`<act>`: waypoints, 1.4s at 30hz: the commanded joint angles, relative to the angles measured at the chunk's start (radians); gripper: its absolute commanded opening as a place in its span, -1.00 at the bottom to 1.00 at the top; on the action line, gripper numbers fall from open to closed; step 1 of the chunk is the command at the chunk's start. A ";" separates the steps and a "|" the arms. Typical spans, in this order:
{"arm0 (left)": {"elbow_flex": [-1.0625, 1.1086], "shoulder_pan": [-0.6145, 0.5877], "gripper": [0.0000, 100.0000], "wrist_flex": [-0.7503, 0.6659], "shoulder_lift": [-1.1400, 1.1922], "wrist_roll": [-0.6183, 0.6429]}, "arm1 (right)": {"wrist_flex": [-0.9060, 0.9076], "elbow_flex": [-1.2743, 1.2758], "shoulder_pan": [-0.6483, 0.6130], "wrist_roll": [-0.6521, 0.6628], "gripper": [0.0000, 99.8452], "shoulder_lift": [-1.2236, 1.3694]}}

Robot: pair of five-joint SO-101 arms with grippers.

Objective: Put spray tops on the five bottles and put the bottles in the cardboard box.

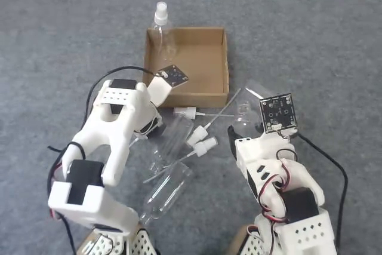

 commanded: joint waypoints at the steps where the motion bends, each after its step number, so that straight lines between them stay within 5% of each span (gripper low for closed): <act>1: 0.002 -0.002 -0.67 0.009 -0.009 0.009 | -0.005 -0.017 0.016 0.018 -0.98 -0.022; 24: 0.076 0.044 -0.84 -0.077 -0.008 0.064 | -0.002 -0.017 0.016 0.018 -0.99 -0.022; 42: -0.031 0.040 -0.93 0.336 -0.359 0.060 | -0.002 -0.017 0.016 0.017 -0.99 -0.022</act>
